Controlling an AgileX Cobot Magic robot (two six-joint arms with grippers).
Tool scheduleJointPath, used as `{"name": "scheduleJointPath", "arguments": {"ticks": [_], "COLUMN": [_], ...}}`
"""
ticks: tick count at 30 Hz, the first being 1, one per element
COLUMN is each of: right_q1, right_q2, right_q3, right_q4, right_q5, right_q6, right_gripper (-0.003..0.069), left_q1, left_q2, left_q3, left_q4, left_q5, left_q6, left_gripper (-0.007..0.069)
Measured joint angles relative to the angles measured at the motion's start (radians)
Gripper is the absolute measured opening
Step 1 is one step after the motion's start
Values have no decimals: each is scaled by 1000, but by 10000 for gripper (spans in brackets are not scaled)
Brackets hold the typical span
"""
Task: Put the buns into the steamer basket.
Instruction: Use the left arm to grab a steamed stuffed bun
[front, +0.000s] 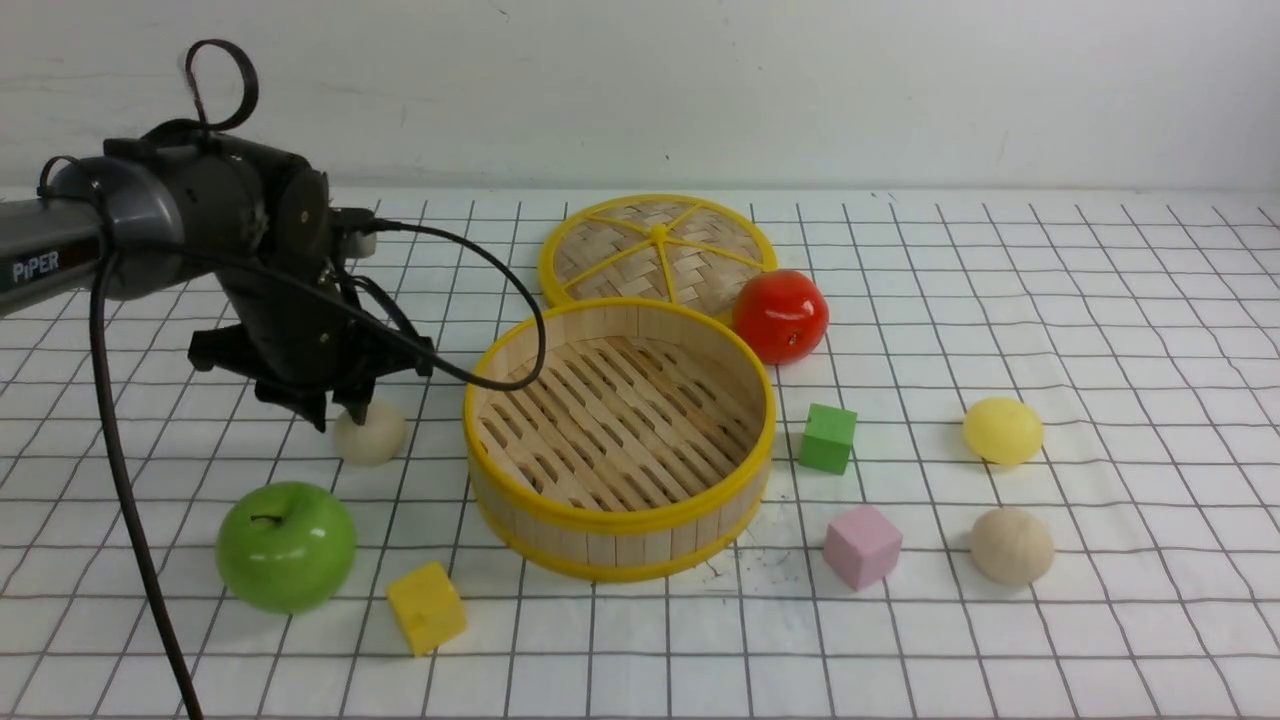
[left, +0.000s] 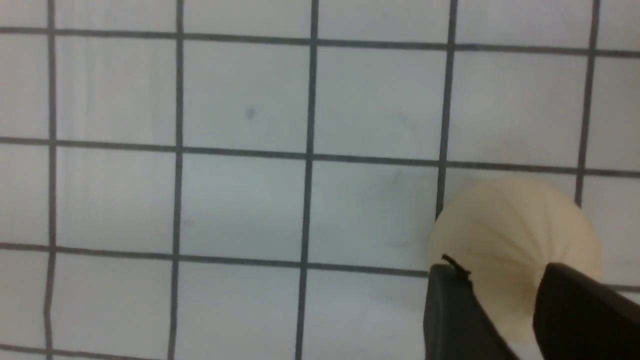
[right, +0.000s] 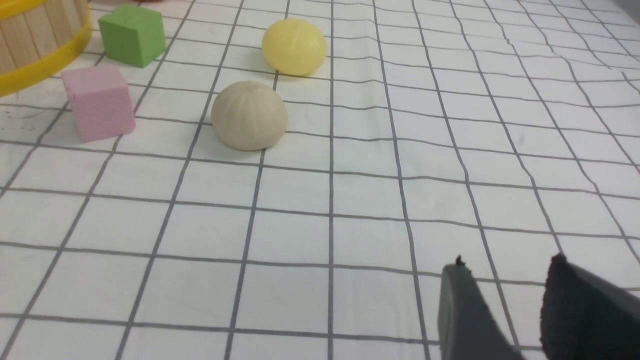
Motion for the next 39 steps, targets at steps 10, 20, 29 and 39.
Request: {"name": "scheduleJointPath", "arguments": {"ticks": [10,20,29,39], "right_q1": [0,0,0,0], "right_q2": [0,0,0,0], "right_q3": [0,0,0,0], "right_q4": [0,0,0,0], "right_q5": [0,0,0,0], "right_q6": [0,0,0,0], "right_gripper": [241,241,241,241], "left_q1": [0,0,0,0], "left_q2": [3,44,48,18], "left_q3": [0,-1,-4,-8], "left_q4": [-41,-39,-33,-99], "left_q5": [-48,-59,-42,-33], "left_q6": [-16,-17,-17,12], "left_gripper": [238,238,178,-13]}}
